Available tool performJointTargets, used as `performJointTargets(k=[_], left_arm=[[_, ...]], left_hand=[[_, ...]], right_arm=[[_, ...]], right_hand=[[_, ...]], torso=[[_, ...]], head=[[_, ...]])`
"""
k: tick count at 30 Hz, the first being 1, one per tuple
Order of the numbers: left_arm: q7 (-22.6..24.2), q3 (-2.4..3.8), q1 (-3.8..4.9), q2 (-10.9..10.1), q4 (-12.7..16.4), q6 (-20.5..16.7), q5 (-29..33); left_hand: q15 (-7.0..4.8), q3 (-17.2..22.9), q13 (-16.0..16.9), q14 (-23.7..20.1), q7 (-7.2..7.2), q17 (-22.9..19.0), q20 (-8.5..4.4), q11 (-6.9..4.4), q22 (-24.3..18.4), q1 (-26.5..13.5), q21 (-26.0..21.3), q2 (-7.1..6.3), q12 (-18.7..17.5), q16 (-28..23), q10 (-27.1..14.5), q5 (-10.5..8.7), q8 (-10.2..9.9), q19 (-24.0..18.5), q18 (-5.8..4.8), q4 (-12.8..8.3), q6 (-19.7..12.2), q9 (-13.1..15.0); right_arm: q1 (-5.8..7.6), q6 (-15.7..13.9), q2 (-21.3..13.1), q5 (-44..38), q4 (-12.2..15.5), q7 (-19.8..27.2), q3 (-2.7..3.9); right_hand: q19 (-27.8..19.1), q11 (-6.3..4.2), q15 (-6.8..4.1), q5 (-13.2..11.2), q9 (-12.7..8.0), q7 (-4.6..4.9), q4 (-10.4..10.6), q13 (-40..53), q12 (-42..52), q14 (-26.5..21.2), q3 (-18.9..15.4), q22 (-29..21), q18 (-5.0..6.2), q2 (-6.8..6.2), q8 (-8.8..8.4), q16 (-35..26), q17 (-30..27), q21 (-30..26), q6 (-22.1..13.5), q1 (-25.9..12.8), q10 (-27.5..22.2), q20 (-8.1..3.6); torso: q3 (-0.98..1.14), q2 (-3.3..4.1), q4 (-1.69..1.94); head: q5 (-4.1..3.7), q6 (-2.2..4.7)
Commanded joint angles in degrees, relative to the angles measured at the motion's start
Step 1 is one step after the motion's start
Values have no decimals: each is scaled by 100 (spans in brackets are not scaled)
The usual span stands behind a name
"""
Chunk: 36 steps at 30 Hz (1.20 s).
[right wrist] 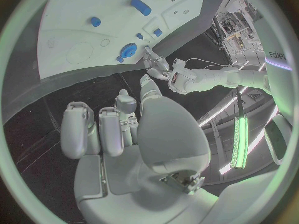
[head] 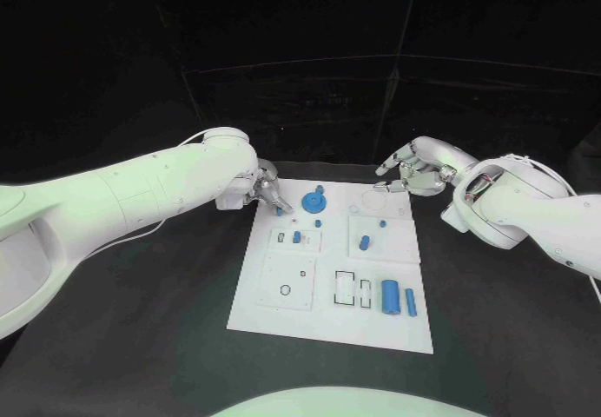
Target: Assemble the parts on the task board
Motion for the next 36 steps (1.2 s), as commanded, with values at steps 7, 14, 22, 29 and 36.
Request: performJointTargets(k=[7, 14, 22, 29, 36], left_arm=[[26, 1, 6, -28, 34, -98, -35], [129, 2, 6, -72, 84, -274, -33], [233, 2, 8, -291, 359, -545, 104], [249, -9, 7, -659, 963, -942, 175], [190, -193, -5, -1053, 1649, -1541, 209]], left_hand=[[-44, 895, -48, 605, -45, 1509, -65, -73, 11, 1146, -27, 452, -29, 18, -60, -13, -106, 1, 30, -846, -91, -49], [5, 1904, -96, 605, 4, 1509, -32, -36, 32, 914, -39, 289, -61, 18, -46, -26, -61, 4, 23, -1144, -111, -26], [2, 2861, -80, 605, 5, 1509, -20, -34, 56, 416, -52, 4, -16, 18, 11, -34, 67, 11, 22, -1348, -119, 48], [2, 3322, -63, 605, -10, 1509, -26, -36, 112, 134, -25, -136, 10, 18, 72, -26, 132, 40, 14, -1453, -96, 81], [-8, 3493, -4, 605, -24, 1509, -33, -49, 178, 22, 20, -183, 65, 18, 134, -24, 169, 76, 1, -1501, -71, 97]], right_arm=[[11, -21, 4, -13, -7, -20, 4], [11, -19, 9, -13, -19, -19, 4], [11, -5, 6, -13, -28, -26, 4], [11, 8, -7, -13, -28, -38, 4], [11, 22, -8, -13, -40, -45, 3]], right_hand=[[-31, 1, -24, 15, -9, -14, -3, -12, -30, 320, -45, -5, 76, 50, 25, -42, 283, -30, -12, -1, -35, -8], [-31, 1, -24, 15, -9, -14, -3, -12, -30, 320, -45, -5, 76, 50, 25, -42, 283, -30, -12, -1, -35, -8], [-31, 1, -24, 15, -9, -14, -3, -12, -30, 320, -45, -5, 76, 50, 25, -42, 283, -30, -12, -1, -35, -8], [-31, 1, -24, 15, -9, -14, -3, -12, -30, 320, -45, -5, 76, 50, 25, -42, 283, -30, -12, -1, -35, -8], [-31, 1, -24, 15, -9, -14, -3, -12, -30, 320, -45, -5, 76, 50, 25, -42, 283, -30, -12, -1, -35, -8]], torso=[[0, 0, 0], [1, 0, 0], [7, 0, -1], [3, -2, 13], [3, -11, 27]], head=[[-6, -15], [-1, -18], [13, -23], [18, -32], [52, -50]])
